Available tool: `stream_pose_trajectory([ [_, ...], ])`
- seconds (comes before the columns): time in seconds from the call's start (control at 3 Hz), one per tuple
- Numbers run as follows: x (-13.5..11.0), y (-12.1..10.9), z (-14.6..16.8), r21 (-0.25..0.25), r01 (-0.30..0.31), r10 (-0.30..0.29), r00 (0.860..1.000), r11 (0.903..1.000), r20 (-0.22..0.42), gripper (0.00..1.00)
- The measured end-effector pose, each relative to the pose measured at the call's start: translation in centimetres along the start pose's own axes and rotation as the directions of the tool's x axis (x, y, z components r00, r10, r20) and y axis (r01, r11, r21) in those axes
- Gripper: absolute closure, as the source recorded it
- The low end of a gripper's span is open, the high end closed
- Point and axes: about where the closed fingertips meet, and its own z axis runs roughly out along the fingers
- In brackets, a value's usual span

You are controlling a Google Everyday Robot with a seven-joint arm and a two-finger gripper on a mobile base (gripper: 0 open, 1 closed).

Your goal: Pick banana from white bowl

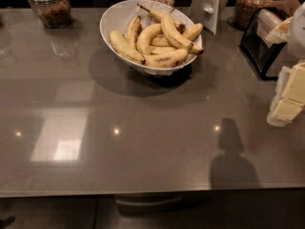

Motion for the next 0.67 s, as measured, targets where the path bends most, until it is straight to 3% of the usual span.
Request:
stream_pose_trajectory([
  [0.33, 0.0, 0.0, 0.0, 0.000, 0.000, 0.000, 1.000, 1.0000, 0.000, 0.00],
  [0.67, -2.0, -0.8, -0.1, 0.019, -0.032, 0.031, 0.998, 0.9993, 0.049, 0.00],
])
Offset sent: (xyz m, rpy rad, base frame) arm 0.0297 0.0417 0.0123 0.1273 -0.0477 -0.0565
